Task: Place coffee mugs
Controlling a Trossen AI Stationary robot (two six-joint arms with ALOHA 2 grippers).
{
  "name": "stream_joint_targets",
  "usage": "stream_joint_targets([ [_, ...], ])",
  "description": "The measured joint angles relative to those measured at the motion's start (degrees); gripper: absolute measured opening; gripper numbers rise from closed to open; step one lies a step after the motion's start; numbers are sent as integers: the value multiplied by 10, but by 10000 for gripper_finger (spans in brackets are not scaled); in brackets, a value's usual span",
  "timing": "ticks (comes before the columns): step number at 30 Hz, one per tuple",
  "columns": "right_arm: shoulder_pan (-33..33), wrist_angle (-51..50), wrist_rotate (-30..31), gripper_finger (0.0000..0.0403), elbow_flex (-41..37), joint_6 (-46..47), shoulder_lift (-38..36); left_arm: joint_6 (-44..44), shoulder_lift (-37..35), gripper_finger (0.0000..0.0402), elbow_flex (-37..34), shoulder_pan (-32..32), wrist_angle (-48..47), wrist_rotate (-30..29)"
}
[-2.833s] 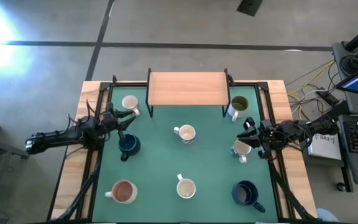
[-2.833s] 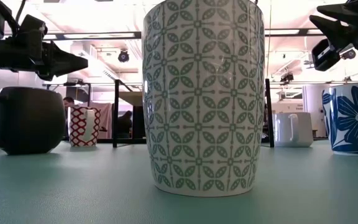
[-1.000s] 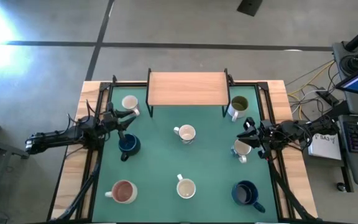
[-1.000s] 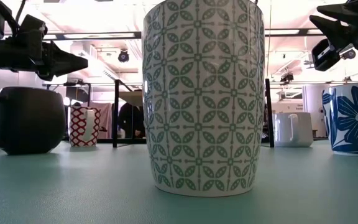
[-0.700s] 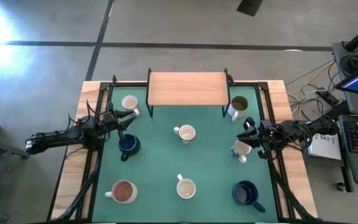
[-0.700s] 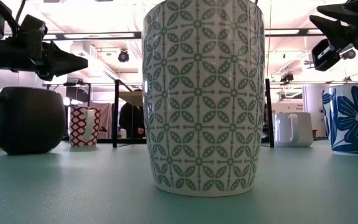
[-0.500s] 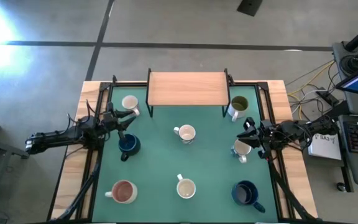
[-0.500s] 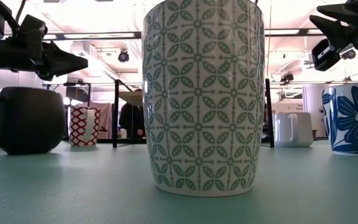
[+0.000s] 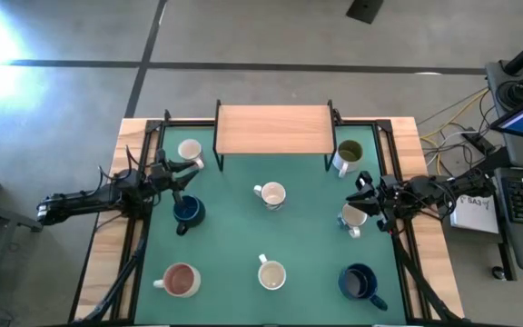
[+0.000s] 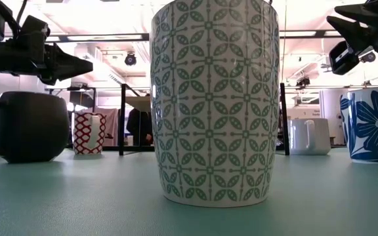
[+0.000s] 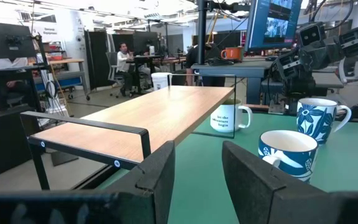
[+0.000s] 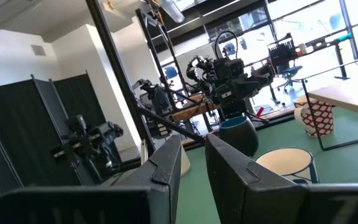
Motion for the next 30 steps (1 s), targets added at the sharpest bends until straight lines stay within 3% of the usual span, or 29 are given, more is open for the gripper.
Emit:
stream_joint_targets([
  [15,0,0,0,63,0,-2,0,0,0,116,0,0,0,0],
  [20,0,1,32,63,0,-69,0,0,0,116,0,0,0,0],
  [30,0,3,31,63,0,-80,0,0,0,116,0,0,0,0],
])
